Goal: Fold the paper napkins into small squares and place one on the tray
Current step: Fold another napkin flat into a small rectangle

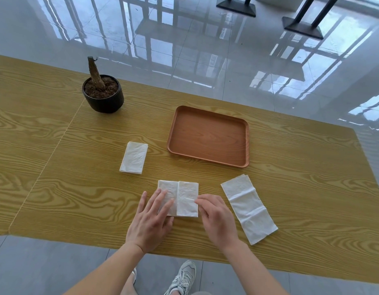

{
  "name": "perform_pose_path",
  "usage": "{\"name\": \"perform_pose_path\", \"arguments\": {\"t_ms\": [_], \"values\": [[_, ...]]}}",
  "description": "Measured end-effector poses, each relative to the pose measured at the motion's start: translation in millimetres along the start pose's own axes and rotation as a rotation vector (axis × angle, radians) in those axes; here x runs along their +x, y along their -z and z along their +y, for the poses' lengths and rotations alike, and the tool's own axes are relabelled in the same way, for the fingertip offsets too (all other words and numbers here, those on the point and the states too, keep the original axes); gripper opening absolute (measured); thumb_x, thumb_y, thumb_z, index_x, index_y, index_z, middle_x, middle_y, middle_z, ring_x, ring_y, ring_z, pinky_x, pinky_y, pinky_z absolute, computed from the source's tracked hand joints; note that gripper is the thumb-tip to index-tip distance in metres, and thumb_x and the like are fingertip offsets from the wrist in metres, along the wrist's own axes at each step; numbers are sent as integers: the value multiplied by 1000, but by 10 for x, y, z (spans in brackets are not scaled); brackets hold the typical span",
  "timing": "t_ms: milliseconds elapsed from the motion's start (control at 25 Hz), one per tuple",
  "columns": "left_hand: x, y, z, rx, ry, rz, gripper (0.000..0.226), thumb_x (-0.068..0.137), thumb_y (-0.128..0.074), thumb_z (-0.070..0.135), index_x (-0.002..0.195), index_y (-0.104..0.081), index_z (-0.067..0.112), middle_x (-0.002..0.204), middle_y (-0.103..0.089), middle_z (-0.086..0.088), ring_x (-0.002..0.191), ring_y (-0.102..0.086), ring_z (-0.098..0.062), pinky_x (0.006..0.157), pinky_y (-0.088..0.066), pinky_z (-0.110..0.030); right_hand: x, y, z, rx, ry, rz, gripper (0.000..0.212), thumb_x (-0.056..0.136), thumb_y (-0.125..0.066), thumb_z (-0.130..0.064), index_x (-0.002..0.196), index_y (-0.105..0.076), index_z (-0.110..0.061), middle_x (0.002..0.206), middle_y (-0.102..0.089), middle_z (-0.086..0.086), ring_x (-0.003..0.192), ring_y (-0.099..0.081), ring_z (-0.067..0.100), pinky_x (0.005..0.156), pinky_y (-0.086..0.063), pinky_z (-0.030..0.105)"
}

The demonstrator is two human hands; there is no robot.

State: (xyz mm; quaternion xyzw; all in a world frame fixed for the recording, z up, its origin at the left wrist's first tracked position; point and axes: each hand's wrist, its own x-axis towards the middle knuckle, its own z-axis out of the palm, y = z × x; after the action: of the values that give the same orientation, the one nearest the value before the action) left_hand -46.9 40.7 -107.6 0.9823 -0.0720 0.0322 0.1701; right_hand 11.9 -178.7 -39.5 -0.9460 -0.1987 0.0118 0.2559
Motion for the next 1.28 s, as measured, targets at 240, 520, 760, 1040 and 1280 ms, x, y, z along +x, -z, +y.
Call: {"name": "perform_pose_path", "arguments": {"t_ms": [240, 520, 760, 1040, 1280], "values": [[2, 17, 18, 4, 7, 20, 48, 91, -56, 42, 131, -57, 14, 150, -47, -13, 147, -33, -29, 118, -25, -60, -86, -57, 34, -224, 88, -126, 16, 89, -68, -17, 105, -72, -21, 119, -65, 0, 106, -60, 23, 84, -54, 39], [3, 18, 17, 12, 21, 16, 50, 92, -53, 44, 133, -56, 16, 151, -46, -11, 148, -32, -28, 119, -24, -58, -123, -106, -96, -130, -47, -54, 20, 86, -73, -16, 106, -70, -21, 108, -63, -6, 98, -57, 17, 80, -53, 33], [-4, 11, 12, 0, -8, 26, 45, 91, -56, 44, 132, -56, 26, 151, -45, -9, 147, -32, -28, 118, -24, -61, -207, -31, 50, -235, -18, -140, 22, 87, -72, -23, 108, -69, -24, 106, -59, -4, 94, -55, 18, 80, -51, 33], [-3, -16, 1, -4, -17, 41, 45, 90, -56, 47, 132, -58, 31, 148, -46, -11, 145, -35, -29, 118, -23, -61, -259, -106, -64, -143, -57, -131, 17, 89, -69, -22, 107, -70, -22, 97, -59, -5, 88, -55, 18, 78, -50, 33], [-3, -13, -15, -71, 14, 116, 41, 90, -55, 41, 128, -61, 27, 141, -53, -5, 139, -44, -25, 119, -26, -54, 120, 16, 5, -78, -143, -78, 14, 93, -67, -24, 105, -72, -19, 93, -64, -4, 87, -57, 18, 72, -51, 32]]}}
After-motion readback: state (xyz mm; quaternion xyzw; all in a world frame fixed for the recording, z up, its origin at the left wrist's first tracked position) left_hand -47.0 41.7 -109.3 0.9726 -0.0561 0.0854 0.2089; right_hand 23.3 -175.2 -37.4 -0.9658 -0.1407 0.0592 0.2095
